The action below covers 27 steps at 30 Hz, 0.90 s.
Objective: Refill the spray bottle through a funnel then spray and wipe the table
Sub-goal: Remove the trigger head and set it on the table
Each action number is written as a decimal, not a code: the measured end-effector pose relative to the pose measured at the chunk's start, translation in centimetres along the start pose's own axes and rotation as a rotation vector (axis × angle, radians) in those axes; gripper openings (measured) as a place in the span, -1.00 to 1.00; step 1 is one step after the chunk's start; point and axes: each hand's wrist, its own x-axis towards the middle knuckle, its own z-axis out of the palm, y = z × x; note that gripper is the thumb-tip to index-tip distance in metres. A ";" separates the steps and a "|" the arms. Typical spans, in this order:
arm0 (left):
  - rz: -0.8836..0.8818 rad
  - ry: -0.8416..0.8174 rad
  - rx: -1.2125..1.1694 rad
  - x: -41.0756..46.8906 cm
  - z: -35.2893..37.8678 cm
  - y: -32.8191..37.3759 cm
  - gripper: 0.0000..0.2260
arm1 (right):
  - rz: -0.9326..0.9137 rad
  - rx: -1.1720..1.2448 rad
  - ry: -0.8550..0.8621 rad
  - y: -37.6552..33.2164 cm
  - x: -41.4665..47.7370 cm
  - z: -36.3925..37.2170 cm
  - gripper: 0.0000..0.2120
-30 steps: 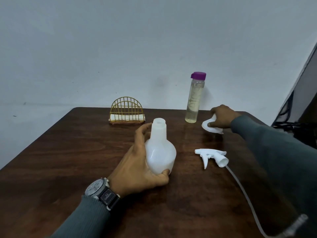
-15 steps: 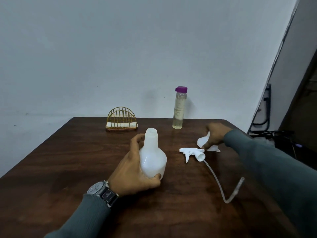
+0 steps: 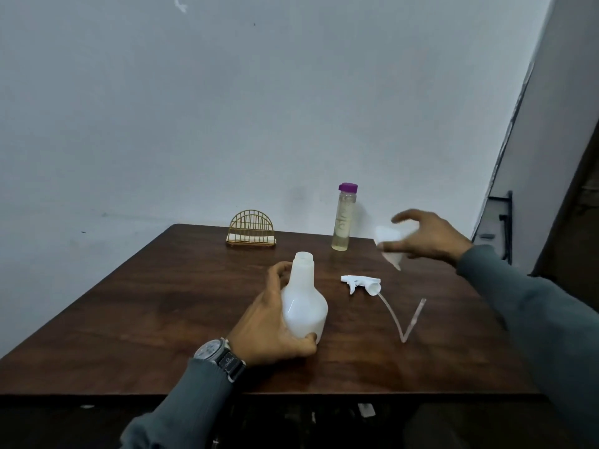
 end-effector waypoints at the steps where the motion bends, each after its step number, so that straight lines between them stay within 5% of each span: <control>1: -0.001 0.007 0.000 -0.2 0.0 0.2 -0.02 | -0.054 0.126 0.026 -1.5 -1.3 -0.3 -0.31; 6: -0.003 0.041 -0.004 -0.7 0.2 0.8 -0.03 | -0.242 0.522 -0.011 -6.9 -6.8 1.7 -0.45; 18: 0.004 0.063 -0.005 -0.7 0.5 0.5 -0.02 | -0.233 0.813 0.128 -8.4 -8.3 8.1 -0.39; 27: 0.013 0.057 0.031 -0.6 0.4 0.3 0.00 | -0.185 0.892 0.058 -7.9 -8.9 8.9 -0.36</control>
